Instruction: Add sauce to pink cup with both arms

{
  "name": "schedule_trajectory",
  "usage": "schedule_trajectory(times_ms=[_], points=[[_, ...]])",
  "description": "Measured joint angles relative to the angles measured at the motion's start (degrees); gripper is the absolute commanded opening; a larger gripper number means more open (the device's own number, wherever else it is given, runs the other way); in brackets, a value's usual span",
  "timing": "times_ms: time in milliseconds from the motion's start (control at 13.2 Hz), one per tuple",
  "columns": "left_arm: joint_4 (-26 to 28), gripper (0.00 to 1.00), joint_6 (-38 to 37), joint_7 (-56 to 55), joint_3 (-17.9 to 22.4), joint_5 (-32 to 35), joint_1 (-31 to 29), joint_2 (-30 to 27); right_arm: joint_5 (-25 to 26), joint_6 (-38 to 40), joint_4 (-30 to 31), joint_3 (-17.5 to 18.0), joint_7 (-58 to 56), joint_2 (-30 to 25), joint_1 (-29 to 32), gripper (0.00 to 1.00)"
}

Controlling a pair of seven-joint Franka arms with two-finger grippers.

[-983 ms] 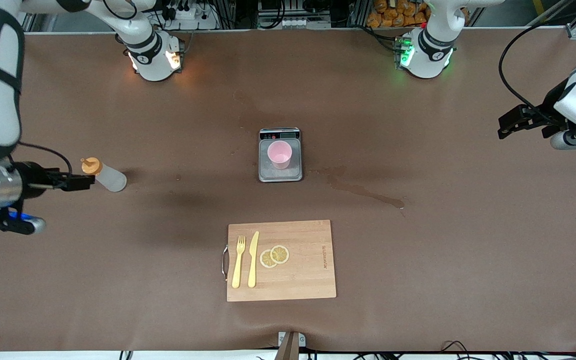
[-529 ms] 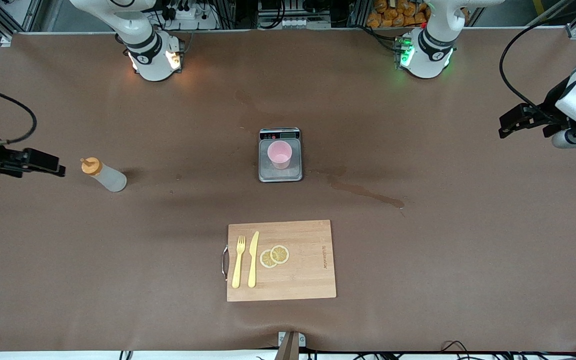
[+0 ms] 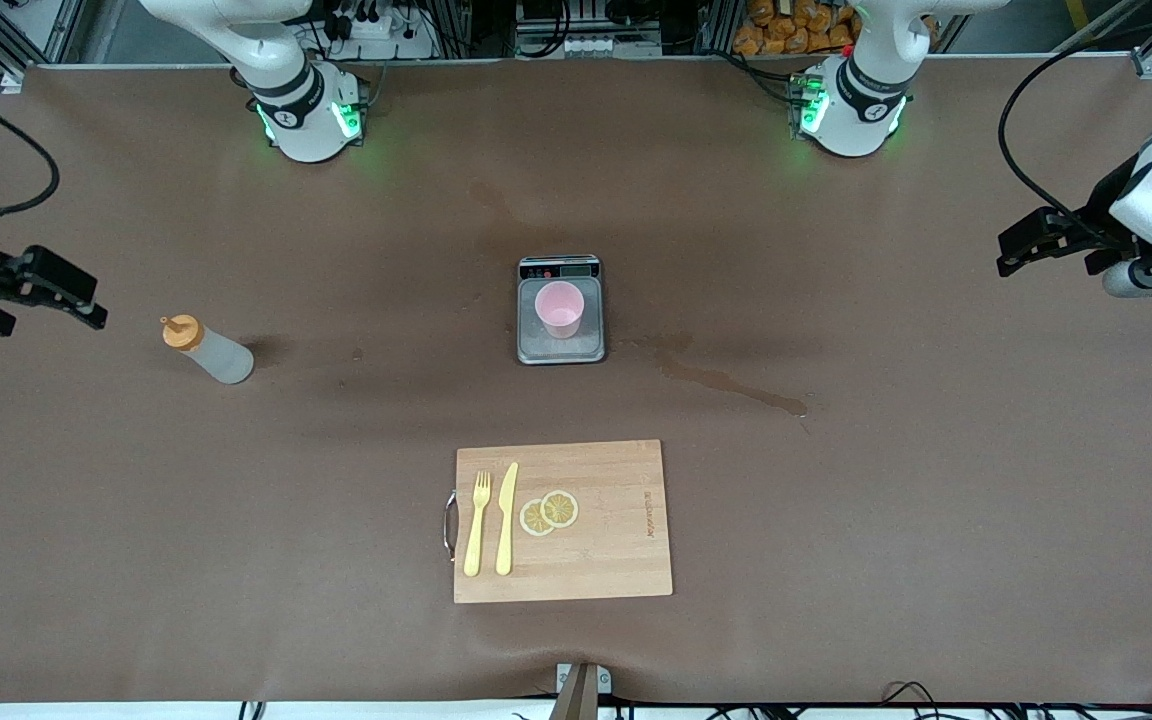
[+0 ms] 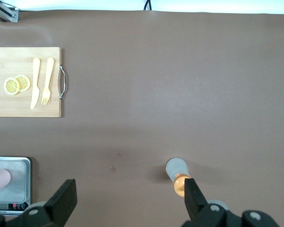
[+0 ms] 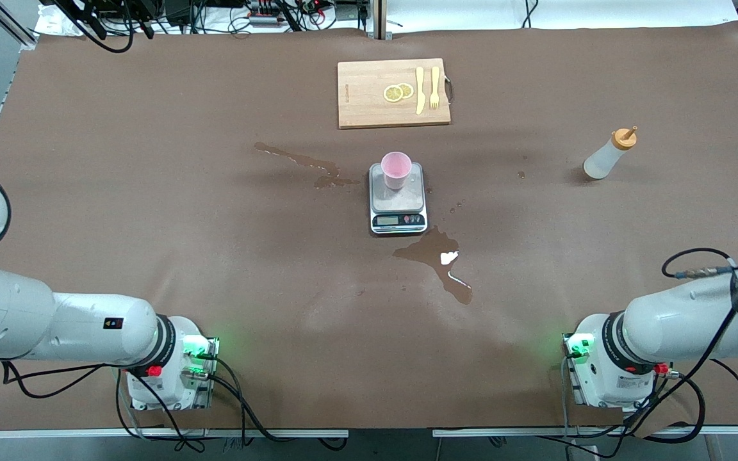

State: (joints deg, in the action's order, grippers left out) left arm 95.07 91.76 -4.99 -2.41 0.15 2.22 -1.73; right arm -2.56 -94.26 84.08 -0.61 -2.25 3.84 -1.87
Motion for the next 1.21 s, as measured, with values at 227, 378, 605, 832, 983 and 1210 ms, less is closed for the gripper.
schedule_trajectory(times_ms=[227,378,605,832,983,1210], points=[[0.08,1.00,0.00,0.00,0.00,0.00,0.00,0.00,1.78,-1.36,3.73,-0.18,-0.07,-3.22,-0.10,1.00],[0.16,1.00,0.00,0.00,0.01,0.00,0.00,0.00,2.58,-2.09,4.51,-0.94,-2.58,-4.19,0.91,1.00],[0.25,1.00,0.00,0.00,0.01,0.00,0.00,0.00,2.62,-2.11,5.09,-1.38,-6.17,-5.06,3.87,1.00],[0.33,1.00,0.00,0.00,0.01,0.00,0.00,0.02,2.62,-2.11,5.16,-1.37,-5.00,-5.14,4.11,1.00],[0.35,1.00,0.00,0.00,0.01,0.00,0.00,0.03,2.62,-2.07,5.16,-1.38,-4.63,-5.14,4.16,1.00],[0.40,1.00,0.15,0.01,-0.01,0.00,0.01,0.10,2.67,-2.03,5.24,-1.34,-3.80,-5.14,4.16,1.00]])
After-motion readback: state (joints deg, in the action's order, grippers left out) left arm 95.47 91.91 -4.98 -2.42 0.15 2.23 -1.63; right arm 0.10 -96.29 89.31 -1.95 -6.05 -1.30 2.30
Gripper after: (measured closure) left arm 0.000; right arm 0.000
